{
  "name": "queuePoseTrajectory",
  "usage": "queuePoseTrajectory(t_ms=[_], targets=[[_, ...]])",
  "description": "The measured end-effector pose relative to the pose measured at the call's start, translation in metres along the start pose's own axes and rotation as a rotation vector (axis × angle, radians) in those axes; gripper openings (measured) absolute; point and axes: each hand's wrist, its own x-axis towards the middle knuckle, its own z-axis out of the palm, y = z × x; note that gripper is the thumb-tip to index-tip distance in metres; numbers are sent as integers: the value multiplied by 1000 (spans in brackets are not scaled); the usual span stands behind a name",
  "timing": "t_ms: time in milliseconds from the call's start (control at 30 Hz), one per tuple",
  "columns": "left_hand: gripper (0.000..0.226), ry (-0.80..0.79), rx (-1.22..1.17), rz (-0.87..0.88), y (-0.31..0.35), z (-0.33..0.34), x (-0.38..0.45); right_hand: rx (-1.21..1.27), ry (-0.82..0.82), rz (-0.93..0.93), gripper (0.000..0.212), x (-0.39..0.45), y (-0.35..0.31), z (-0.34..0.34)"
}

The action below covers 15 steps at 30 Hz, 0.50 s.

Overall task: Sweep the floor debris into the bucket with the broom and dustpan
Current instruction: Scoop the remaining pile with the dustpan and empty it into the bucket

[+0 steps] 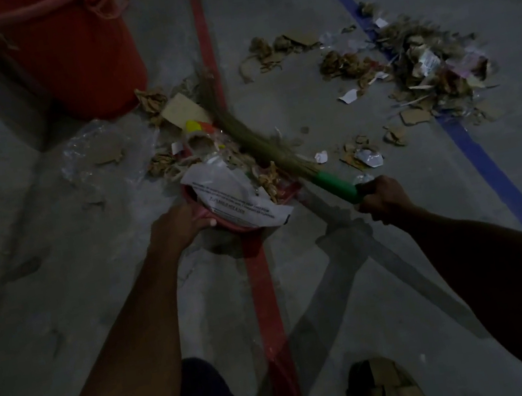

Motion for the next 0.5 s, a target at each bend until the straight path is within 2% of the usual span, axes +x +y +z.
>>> queuePoseTrajectory(t_ms=[100, 267, 500], targets=[[76, 23, 4, -5, 2, 1, 0, 88, -29, 27, 42, -5, 2, -1], [70, 100, -52, 34, 15, 6, -2, 77, -116, -39, 46, -18, -11, 19], [65, 126, -142, 68, 30, 6, -3, 6, -66, -107, 45, -27, -27, 44]])
